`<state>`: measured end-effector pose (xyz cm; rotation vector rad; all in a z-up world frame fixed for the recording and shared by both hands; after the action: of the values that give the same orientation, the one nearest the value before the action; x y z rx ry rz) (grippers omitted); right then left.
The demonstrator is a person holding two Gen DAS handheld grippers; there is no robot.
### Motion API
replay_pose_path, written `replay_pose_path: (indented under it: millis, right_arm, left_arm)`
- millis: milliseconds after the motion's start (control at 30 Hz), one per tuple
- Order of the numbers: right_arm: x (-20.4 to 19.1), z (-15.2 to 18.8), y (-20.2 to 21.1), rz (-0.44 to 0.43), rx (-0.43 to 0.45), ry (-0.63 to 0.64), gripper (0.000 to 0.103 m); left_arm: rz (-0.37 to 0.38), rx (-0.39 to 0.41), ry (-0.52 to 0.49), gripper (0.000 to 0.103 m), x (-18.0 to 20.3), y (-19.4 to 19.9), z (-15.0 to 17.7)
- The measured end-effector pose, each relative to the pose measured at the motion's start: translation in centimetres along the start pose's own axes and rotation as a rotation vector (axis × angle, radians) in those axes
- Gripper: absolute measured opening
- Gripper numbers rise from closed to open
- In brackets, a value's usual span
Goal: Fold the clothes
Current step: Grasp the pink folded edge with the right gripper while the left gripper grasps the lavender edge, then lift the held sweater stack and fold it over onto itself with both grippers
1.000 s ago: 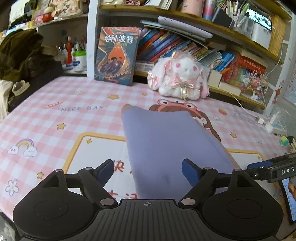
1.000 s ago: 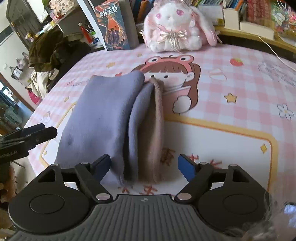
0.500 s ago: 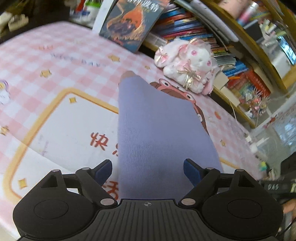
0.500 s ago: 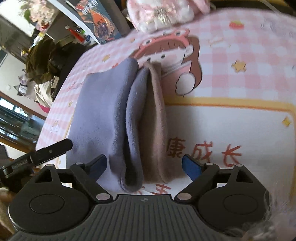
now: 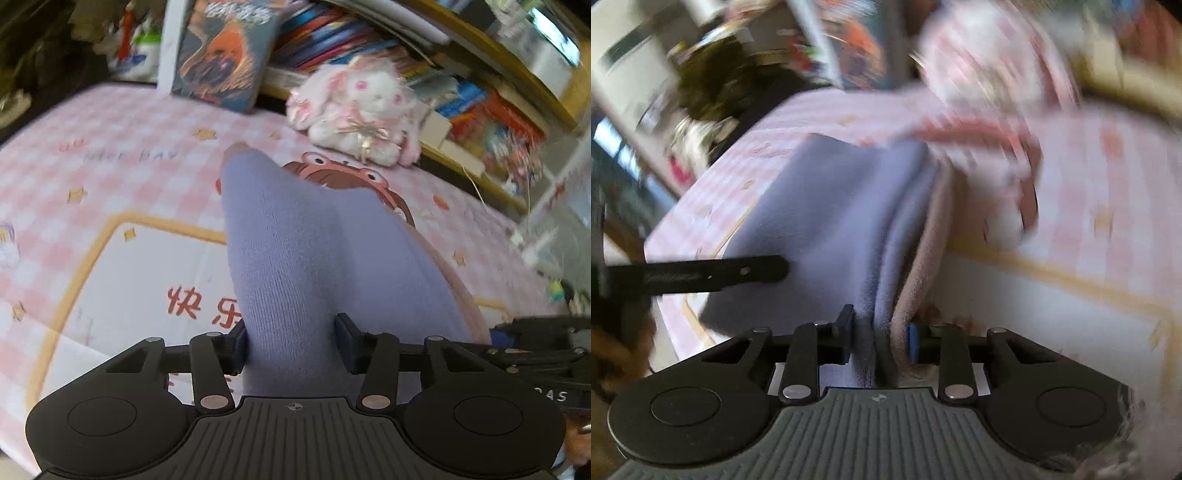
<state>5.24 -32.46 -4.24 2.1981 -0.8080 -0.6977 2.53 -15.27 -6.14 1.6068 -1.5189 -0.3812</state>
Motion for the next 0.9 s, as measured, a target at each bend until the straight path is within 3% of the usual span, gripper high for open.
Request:
replay_pose_path:
  millis: [133,200,267,433,467,533,600,667,767,900]
  right_arm:
    - [1.3,0.8,-0.5,-0.019,-0.042,-0.109,0.029]
    - [2.6,1.1,-1.0,-0.05,-0.069,-0.22,0.042]
    - [3.7,1.4,-1.5,-0.082,-0.093,-0.322,0.046]
    - [4.0,1.3,-2.7,-0.131,-0.104,-0.403,0.056]
    - [4.0,1.1,-2.8,-0.134,-0.099,-0.406,0.056]
    - [3.6,0.8,-3.2,-0.127,-0.098,-0.391,0.045]
    - [2.6,0.4,-2.8,-0.099,-0.074,-0.292,0.032]
    - [1.1,0.0,-1.9,-0.051,-0.029,-0.14,0.029]
    - [0.8,0.2,-1.7,-0.027,-0.03,-0.104,0.029]
    - [2.3,0.8,-2.7,-0.041,-0.086,-0.221,0.048]
  left_arm:
    - [0.061,-0.058,0.098,0.055,-1.9,-0.7,0.2]
    - [0.092,-0.074,0.12,0.058,-2.5,-1.0,0.2]
    - [0.121,-0.088,0.143,0.063,-2.9,-1.4,0.1]
    - [0.169,-0.107,0.207,0.063,-3.2,-2.4,0.3]
    - [0.161,-0.104,0.2,0.059,-3.0,-2.3,0.3]
    - [0.138,-0.091,0.169,0.05,-2.5,-2.1,0.3]
    - [0.097,-0.06,0.064,0.047,-1.2,-1.2,0.1]
    - [0.08,-0.05,0.001,0.047,-0.3,-0.7,0.1]
    - [0.109,-0.087,0.043,0.055,-1.2,-1.2,0.2]
    - [0.148,-0.119,0.117,0.062,-2.2,-2.1,0.3]
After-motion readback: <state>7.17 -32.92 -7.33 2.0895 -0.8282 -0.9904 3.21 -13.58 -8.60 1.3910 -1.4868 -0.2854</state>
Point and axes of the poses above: each gripper's, at about its wrist camera, not at the fingertips, and y roughly against the way its jaws point, x to its right, z to its underside, the point moved 6 cm from there along -y, roughly the way its jaws point, and after that the axes turned 4 degrees about y, right-handed, at the moved point
